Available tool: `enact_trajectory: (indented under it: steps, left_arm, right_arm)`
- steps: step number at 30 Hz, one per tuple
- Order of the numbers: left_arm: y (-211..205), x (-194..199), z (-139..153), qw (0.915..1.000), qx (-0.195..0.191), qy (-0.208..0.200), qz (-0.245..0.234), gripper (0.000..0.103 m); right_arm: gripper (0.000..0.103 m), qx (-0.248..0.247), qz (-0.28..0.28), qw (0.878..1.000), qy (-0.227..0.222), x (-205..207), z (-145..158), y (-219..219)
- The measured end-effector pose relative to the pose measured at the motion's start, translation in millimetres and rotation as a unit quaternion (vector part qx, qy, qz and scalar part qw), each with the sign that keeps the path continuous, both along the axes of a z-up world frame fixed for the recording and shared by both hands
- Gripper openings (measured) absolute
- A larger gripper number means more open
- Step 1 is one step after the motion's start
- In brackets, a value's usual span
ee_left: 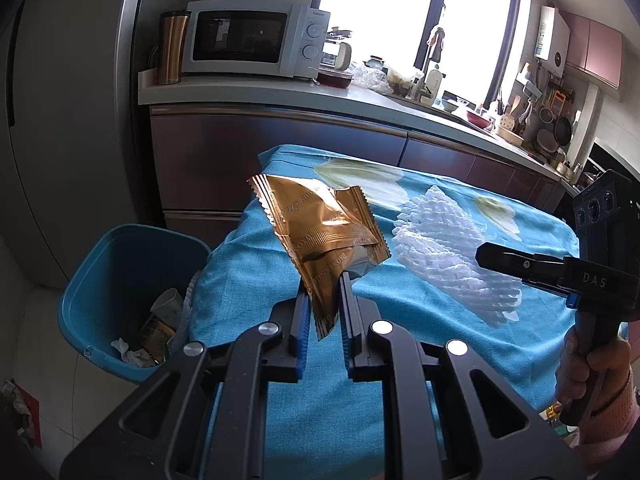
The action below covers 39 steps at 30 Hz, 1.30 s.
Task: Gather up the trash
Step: 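Carry the gold wrapper and foam net with both tools over the teal bin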
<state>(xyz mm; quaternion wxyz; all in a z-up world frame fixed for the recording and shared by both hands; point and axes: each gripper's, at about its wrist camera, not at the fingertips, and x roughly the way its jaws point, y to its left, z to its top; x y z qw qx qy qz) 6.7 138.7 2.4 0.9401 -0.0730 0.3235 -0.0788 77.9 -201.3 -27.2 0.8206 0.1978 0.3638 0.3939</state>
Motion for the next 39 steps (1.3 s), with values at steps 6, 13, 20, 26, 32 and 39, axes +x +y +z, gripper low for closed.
enact_trajectory:
  steps: [6, 13, 20, 26, 32, 39]
  left_arm:
    - [12.4, -0.7, -1.5, 0.9999, 0.000, 0.001, 0.012, 0.014]
    - [23.7, -3.1, -3.3, 0.9997, -0.002, 0.002, 0.025, 0.014]
    - [35.4, -4.5, -5.4, 0.9992, -0.002, 0.005, 0.039, 0.014]
    - [46.7, -6.3, -5.6, 0.9985, -0.002, 0.006, 0.053, 0.014]
    - [57.6, -8.1, -5.5, 0.9976, -0.004, 0.006, 0.070, 0.014]
    - [70.7, -10.8, -5.6, 0.9960, -0.005, 0.007, 0.089, 0.014]
  right_arm:
    - [0.021, -0.003, 0.010, 1.000, -0.001, 1.2, 2.0, 13.3]
    - [0.021, -0.007, 0.024, 1.000, 0.000, 7.2, 1.9, 26.8]
    - [0.021, -0.013, 0.043, 0.999, -0.001, 13.7, 3.1, 46.9]
    - [0.021, -0.016, 0.060, 0.998, -0.001, 18.8, 3.1, 63.1]
    - [0.021, -0.019, 0.072, 0.997, 0.000, 23.5, 1.9, 76.2]
    - [0.021, -0.022, 0.087, 0.996, 0.002, 27.5, -0.8, 89.7]
